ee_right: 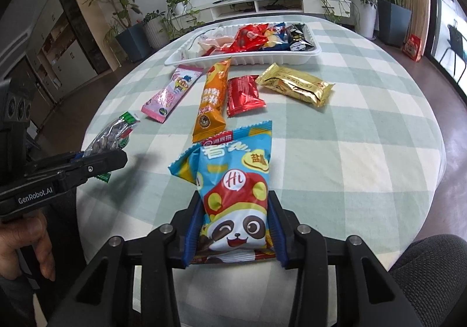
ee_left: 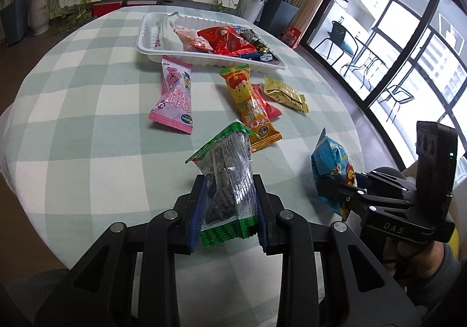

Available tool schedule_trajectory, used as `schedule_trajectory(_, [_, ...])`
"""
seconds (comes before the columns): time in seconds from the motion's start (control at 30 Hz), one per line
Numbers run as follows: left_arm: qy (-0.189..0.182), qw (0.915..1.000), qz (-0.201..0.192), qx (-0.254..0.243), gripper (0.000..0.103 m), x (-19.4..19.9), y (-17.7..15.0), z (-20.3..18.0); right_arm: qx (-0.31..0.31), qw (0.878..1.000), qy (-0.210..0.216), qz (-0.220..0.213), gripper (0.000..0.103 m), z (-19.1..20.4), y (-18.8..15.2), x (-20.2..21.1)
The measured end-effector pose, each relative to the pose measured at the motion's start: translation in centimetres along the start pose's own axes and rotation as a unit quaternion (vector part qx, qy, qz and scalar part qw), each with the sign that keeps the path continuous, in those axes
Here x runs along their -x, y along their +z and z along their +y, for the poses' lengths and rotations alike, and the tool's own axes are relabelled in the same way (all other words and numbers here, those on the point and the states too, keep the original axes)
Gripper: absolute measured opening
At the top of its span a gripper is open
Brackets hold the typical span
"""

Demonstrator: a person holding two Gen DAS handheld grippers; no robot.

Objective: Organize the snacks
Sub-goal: 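Carry both packets into the white tray and open both grippers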

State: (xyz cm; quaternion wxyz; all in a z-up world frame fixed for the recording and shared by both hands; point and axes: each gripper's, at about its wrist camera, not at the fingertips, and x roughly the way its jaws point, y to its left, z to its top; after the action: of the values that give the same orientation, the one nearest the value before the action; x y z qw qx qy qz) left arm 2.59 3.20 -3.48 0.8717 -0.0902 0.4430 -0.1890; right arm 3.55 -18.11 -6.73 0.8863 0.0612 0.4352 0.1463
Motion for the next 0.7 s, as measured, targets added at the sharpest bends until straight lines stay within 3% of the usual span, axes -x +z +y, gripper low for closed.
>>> schedule_trajectory(0.33, [-0.02, 0.9987, -0.044, 0.014, 0.028, 2.3, 4.4, 1.3, -0.089, 0.996, 0.006, -0.032, 0.044, -5.9, 3.1, 3.0])
schedule_trajectory(0.5, [-0.018, 0.9973, -0.071, 0.002, 0.028, 2.9, 9.4, 1.9, -0.106, 0.992, -0.009, -0.072, 0.044, -8.6, 6.9, 5.2])
schedule_trajectory(0.7, [-0.014, 0.9954, -0.094, -0.014, 0.028, 2.1, 16.6, 2.1, -0.086, 0.989, -0.017, -0.115, 0.044, -9.0, 13.7, 6.8])
